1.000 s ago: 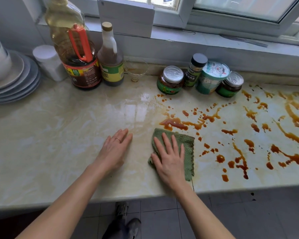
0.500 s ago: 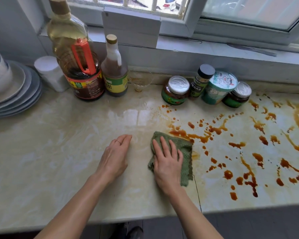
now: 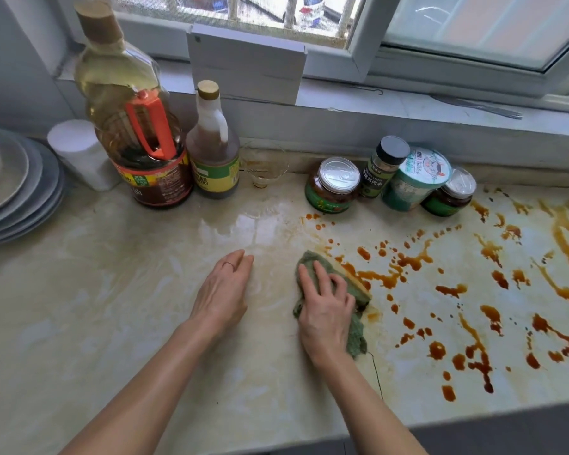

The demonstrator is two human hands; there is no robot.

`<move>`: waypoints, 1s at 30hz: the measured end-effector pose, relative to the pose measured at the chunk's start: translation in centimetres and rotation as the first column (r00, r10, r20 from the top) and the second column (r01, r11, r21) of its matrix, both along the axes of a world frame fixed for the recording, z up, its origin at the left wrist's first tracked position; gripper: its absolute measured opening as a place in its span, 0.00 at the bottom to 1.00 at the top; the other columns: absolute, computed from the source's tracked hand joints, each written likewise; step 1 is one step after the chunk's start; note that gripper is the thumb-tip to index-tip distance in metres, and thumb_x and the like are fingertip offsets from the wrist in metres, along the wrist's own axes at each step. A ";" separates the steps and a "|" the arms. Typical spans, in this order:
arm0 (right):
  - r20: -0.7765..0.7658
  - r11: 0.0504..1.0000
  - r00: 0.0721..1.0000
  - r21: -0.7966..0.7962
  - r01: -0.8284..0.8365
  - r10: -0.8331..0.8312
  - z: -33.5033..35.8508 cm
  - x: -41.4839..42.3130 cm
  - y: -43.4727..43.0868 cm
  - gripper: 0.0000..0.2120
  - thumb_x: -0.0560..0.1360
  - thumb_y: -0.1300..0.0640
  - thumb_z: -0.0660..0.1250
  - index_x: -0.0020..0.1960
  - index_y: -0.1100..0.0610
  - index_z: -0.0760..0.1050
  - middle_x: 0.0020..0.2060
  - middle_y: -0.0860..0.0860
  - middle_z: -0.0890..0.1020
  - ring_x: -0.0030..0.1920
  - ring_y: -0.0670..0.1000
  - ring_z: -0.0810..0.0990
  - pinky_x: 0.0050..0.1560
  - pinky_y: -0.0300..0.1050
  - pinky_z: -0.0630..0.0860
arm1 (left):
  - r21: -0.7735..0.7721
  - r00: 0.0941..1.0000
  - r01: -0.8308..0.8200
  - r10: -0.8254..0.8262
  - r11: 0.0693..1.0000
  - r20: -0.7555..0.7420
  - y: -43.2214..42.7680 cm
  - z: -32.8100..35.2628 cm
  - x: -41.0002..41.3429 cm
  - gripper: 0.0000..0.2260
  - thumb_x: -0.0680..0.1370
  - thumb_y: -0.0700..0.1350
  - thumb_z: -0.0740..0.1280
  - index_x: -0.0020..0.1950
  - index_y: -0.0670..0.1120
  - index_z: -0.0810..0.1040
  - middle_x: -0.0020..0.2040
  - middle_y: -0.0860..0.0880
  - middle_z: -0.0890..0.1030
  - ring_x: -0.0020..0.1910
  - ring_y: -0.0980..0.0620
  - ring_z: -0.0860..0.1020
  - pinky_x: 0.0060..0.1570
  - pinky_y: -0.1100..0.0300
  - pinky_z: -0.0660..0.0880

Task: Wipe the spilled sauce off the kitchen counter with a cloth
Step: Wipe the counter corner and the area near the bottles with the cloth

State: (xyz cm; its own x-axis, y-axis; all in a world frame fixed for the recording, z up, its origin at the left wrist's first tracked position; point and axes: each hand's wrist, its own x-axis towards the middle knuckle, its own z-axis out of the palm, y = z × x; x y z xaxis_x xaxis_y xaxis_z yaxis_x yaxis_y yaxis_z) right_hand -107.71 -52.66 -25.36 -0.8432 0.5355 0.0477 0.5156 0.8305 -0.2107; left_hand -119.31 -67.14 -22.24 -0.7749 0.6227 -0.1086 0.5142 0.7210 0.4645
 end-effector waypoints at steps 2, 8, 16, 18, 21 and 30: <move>0.018 0.996 0.996 -0.018 -0.090 0.090 0.0 -0.4 -2.3 0.27 0.72 0.54 0.56 0.71 0.48 0.71 0.69 0.53 0.74 0.62 0.59 0.71 0.51 0.54 0.72 | -0.005 1.000 0.006 -0.006 1.000 0.011 0.4 -0.2 -0.5 0.27 0.76 0.34 0.57 0.74 0.47 0.59 0.76 0.47 0.58 0.74 0.48 0.57 0.70 0.57 0.60; 0.055 0.980 0.979 0.031 -0.197 0.195 0.4 -5.4 -0.4 0.26 0.73 0.53 0.54 0.70 0.46 0.72 0.68 0.52 0.75 0.61 0.58 0.71 0.50 0.51 0.71 | -0.048 1.000 -0.003 0.001 0.999 -0.028 1.1 0.2 -1.3 0.21 0.77 0.38 0.56 0.71 0.44 0.63 0.74 0.46 0.61 0.71 0.46 0.59 0.67 0.57 0.64; 0.050 1.000 0.999 0.026 0.003 -0.005 0.4 -5.9 -0.8 0.25 0.72 0.55 0.58 0.69 0.50 0.73 0.66 0.54 0.75 0.59 0.60 0.71 0.48 0.53 0.71 | -0.021 0.999 0.011 -0.012 1.000 -0.038 2.2 0.1 -2.5 0.21 0.77 0.37 0.56 0.71 0.43 0.62 0.75 0.44 0.59 0.74 0.46 0.56 0.70 0.57 0.61; 0.046 0.997 0.997 0.025 -0.069 0.068 0.8 -8.3 -0.5 0.27 0.71 0.52 0.53 0.69 0.50 0.73 0.69 0.54 0.73 0.59 0.60 0.71 0.49 0.53 0.71 | -0.012 0.999 0.022 -0.023 1.000 -0.038 2.5 0.1 -2.8 0.22 0.77 0.37 0.56 0.71 0.43 0.63 0.75 0.44 0.59 0.74 0.46 0.56 0.70 0.58 0.60; 0.116 0.991 0.985 0.028 -0.130 0.126 1.2 -12.1 1.2 0.26 0.75 0.51 0.56 0.73 0.47 0.66 0.76 0.51 0.62 0.65 0.59 0.66 0.55 0.53 0.67 | -0.021 0.998 0.039 -0.040 0.999 -0.042 2.8 0.0 -3.0 0.23 0.76 0.36 0.57 0.72 0.42 0.61 0.75 0.44 0.59 0.74 0.46 0.56 0.71 0.58 0.58; 0.085 0.998 0.996 0.062 0.031 -0.036 0.5 -11.4 2.6 0.28 0.73 0.49 0.50 0.70 0.48 0.71 0.69 0.51 0.73 0.61 0.59 0.73 0.50 0.52 0.70 | -0.009 0.992 0.072 -0.072 0.997 -0.102 4.4 0.4 -3.8 0.22 0.74 0.34 0.62 0.68 0.40 0.68 0.71 0.41 0.66 0.71 0.44 0.65 0.69 0.56 0.63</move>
